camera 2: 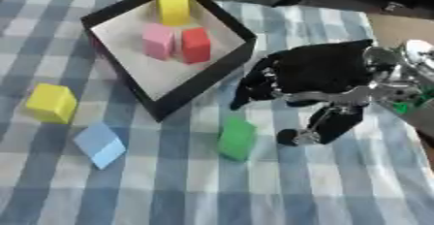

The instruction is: Pick up objects on the table and place them in the box.

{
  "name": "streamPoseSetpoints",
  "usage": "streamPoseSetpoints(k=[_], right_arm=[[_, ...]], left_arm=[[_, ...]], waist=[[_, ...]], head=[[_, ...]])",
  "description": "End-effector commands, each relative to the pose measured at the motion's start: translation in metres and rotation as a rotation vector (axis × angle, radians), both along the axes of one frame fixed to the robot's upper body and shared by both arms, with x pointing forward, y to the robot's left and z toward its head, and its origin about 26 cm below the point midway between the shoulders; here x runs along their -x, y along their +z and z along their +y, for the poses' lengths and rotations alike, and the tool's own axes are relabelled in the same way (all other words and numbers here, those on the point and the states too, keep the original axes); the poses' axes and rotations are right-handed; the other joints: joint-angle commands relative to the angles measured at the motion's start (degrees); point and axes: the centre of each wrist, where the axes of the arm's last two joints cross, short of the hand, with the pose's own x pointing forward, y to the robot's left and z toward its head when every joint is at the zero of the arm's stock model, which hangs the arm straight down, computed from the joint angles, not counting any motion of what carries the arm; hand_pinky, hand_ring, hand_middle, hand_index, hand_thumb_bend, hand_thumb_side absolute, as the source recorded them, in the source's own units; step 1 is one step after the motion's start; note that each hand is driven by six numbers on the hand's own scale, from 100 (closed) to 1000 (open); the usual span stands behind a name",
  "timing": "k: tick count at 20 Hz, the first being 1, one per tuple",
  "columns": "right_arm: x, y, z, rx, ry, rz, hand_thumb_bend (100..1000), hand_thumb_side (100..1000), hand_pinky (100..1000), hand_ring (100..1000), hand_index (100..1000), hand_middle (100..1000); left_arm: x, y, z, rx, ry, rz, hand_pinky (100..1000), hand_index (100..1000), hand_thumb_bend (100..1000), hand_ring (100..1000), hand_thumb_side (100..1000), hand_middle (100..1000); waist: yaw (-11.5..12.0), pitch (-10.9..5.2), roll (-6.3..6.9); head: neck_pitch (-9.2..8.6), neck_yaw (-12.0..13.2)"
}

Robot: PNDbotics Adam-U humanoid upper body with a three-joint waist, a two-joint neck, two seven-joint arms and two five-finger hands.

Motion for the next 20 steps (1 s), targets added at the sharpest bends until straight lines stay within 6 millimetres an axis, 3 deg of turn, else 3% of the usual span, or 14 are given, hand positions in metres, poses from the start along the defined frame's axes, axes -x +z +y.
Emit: streamPoseSetpoints(k=[1, 7, 20], right_arm=[[0.004, 0.003, 0.007, 0.044, 0.012, -0.028, 322, 100, 892, 853, 889, 807], [0.005, -0.004, 0.017, 0.113, 0.016, -0.002, 352, 100, 891, 857, 905, 819], [0.005, 0.000, 0.030, 0.149, 0.025, 0.015, 368, 100, 890, 858, 901, 822]], left_arm=[[0.001, 0.008, 0.003, -0.026, -0.001, -0.019, 749, 842, 359, 754, 751, 830], [0.001, 0.008, 0.002, -0.025, -0.005, -0.015, 749, 842, 358, 754, 753, 831], [0.001, 0.006, 0.001, -0.023, -0.005, -0.011, 749, 841, 354, 755, 757, 831]], waist=[[0.10, -0.46, 0.99], [0.15, -0.25, 0.99], [0.27, -0.10, 0.86]], head=[[0.25, -0.18], [0.30, -0.64], [0.16, -1.39]])
